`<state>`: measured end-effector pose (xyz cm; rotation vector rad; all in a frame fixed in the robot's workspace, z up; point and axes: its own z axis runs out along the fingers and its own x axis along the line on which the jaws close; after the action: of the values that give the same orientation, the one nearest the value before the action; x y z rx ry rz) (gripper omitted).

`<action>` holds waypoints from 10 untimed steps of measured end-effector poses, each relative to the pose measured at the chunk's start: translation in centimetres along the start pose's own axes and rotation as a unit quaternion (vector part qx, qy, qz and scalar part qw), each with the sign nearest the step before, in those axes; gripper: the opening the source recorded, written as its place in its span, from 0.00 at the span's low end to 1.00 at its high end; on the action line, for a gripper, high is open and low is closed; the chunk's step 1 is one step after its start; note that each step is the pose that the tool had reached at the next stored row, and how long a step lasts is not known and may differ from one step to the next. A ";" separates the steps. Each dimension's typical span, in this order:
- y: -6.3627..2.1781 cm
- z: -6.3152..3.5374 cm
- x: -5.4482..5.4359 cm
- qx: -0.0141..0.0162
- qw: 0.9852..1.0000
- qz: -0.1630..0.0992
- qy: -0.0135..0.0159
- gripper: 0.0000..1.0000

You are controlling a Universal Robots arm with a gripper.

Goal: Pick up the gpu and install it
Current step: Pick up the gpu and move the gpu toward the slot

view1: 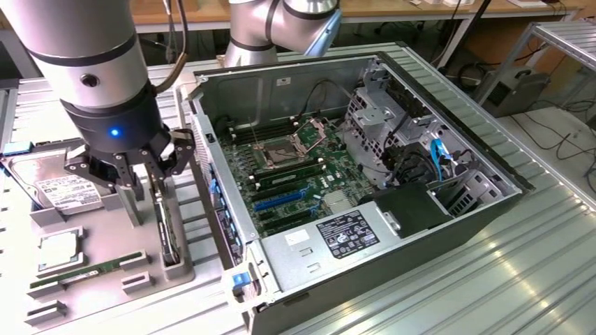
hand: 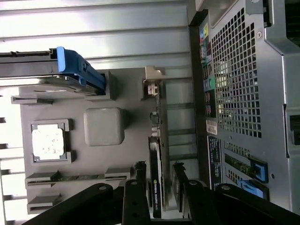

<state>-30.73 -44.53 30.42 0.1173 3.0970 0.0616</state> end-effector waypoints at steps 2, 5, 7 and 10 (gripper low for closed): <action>-0.02 0.35 0.0 0.000 1.000 0.000 0.000 0.36; -0.05 1.24 0.1 0.000 1.000 0.000 0.000 0.36; -0.07 1.64 0.1 0.000 1.000 0.000 0.000 0.36; -0.11 2.43 0.2 0.000 1.000 0.000 0.000 0.36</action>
<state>-30.79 -44.54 27.99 0.1175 3.0965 0.0616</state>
